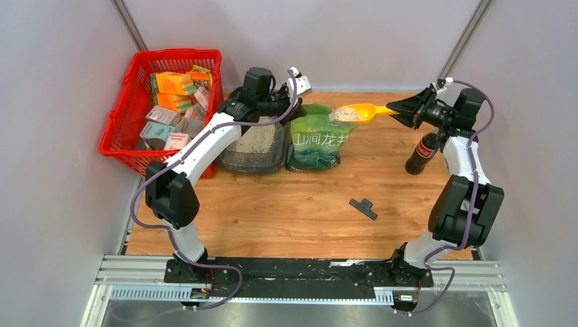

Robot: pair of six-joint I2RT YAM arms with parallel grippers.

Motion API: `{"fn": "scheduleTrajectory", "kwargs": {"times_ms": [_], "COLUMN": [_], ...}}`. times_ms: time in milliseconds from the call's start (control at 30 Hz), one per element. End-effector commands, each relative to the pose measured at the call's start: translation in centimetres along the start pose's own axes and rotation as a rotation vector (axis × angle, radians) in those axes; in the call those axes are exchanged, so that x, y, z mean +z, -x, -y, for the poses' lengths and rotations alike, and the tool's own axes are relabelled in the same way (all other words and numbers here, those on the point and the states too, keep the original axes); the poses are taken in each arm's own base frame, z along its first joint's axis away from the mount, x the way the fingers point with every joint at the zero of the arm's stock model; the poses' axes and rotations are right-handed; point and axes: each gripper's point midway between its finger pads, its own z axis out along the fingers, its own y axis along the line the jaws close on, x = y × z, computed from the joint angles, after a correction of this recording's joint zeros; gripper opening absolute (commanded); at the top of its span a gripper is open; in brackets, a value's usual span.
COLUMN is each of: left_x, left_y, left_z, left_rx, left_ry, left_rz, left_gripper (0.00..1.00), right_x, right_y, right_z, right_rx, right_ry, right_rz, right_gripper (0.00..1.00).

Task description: Fill the litter box with clean litter

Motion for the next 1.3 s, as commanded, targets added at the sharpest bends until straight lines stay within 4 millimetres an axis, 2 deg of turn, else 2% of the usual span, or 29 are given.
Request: {"fn": "scheduleTrajectory", "kwargs": {"times_ms": [0, 67, 100, 200, 300, 367, 400, 467, 500, 533, 567, 600, 667, 700, 733, 767, 800, 933, 1000, 1033, 1167, 1267], "left_x": [-1.1, -1.2, -0.9, -1.7, -3.4, -4.6, -5.9, -7.6, -9.3, -10.2, -11.1, -12.6, -14.1, -15.6, -16.0, -16.9, -18.1, -20.3, -21.4, -21.4, -22.1, -22.4], "left_y": [1.4, 1.1, 0.1, 0.0, 0.8, 1.0, 2.0, 1.5, 2.5, 1.6, 1.7, 2.5, 1.6, 2.0, 1.2, 1.0, 1.2, -0.3, -0.4, -0.9, -1.2, -1.3], "left_z": [-3.4, -4.4, -4.7, -6.1, -7.5, -7.8, -8.0, -8.5, -8.3, -8.5, -8.3, -7.8, -7.0, -6.2, -5.7, -5.4, -4.2, -1.6, -0.6, -0.2, 0.7, 1.1], "left_rx": [0.01, -0.008, -0.041, -0.084, -0.116, -0.14, -0.137, -0.164, -0.148, -0.16, -0.155, -0.138, -0.113, -0.1, -0.099, -0.071, -0.056, -0.011, 0.001, -0.003, -0.009, 0.004], "left_ry": [0.106, 0.128, 0.13, 0.165, 0.215, 0.239, 0.263, 0.304, 0.333, 0.359, 0.37, 0.385, 0.393, 0.406, 0.404, 0.41, 0.411, 0.4, 0.404, 0.398, 0.41, 0.415], "left_rz": [0.012, -0.003, -0.03, -0.038, -0.017, -0.012, 0.006, 0.002, 0.02, 0.003, 0.005, 0.013, -0.02, -0.024, -0.044, -0.06, -0.07, -0.15, -0.159, -0.168, -0.165, -0.155], "left_gripper": [0.02, 0.07, 0.19, 0.33, 0.46, 0.51, 0.55, 0.57, 0.58, 0.58, 0.58, 0.58, 0.58, 0.58, 0.58, 0.58, 0.58, 0.58, 0.58, 0.58, 0.58, 0.58], "right_x": [0.6, 1.6, 2.3, 4.0, 6.0, 7.0, 8.0, 9.5, 10.5, 11.6, 12.2, 13.8, 15.9, 17.0, 17.9, 19.4, 20.3, 24.1, 25.8, 26.3, 27.9, 28.6], "right_y": [-0.5, -1.0, -1.4, -2.0, -2.9, -3.2, -3.9, -4.0, -4.6, -4.5, -4.2, -5.6, -5.4, -5.9, -5.9, -5.8, -5.9, -5.8, -5.7, -5.5, -5.7, -4.8], "right_z": [-3.6, -4.3, -5.2, -6.1, -6.2, -6.8, -7.2, -7.3, -7.5, -6.5, -7.0, -7.1, -6.4, -6.6, -6.2, -3.9, -4.8, -1.9, 0.5, -0.1, -0.3, 0.1], "right_rx": [-0.064, -0.065, -0.084, -0.093, -0.086, -0.093, -0.097, -0.093, -0.091, -0.06, -0.07, -0.061, -0.047, -0.05, -0.046, -0.002, -0.034, -0.068, -0.076, -0.113, -0.24, -0.35], "right_ry": [0.065, 0.077, 0.089, 0.108, 0.119, 0.128, 0.136, 0.141, 0.146, 0.134, 0.141, 0.146, 0.148, 0.154, 0.152, 0.124, 0.144, 0.116, 0.07, 0.084, 0.101, 0.032], "right_rz": [-0.04, -0.067, -0.085, -0.126, -0.177, -0.202, -0.225, -0.249, -0.266, -0.279, -0.279, -0.317, -0.342, -0.363, -0.373, -0.388, -0.396, -0.388, -0.363, -0.356, -0.339, -0.259], "right_gripper": [0.0, 0.0, 0.0, 0.0, 0.0, 0.0, 0.0, 0.0, 0.0, 0.0, 0.0, 0.0, 0.0, 0.0, 0.0, 0.0, 0.0, 0.0, 0.0, 0.0, 0.0, 0.0]}}
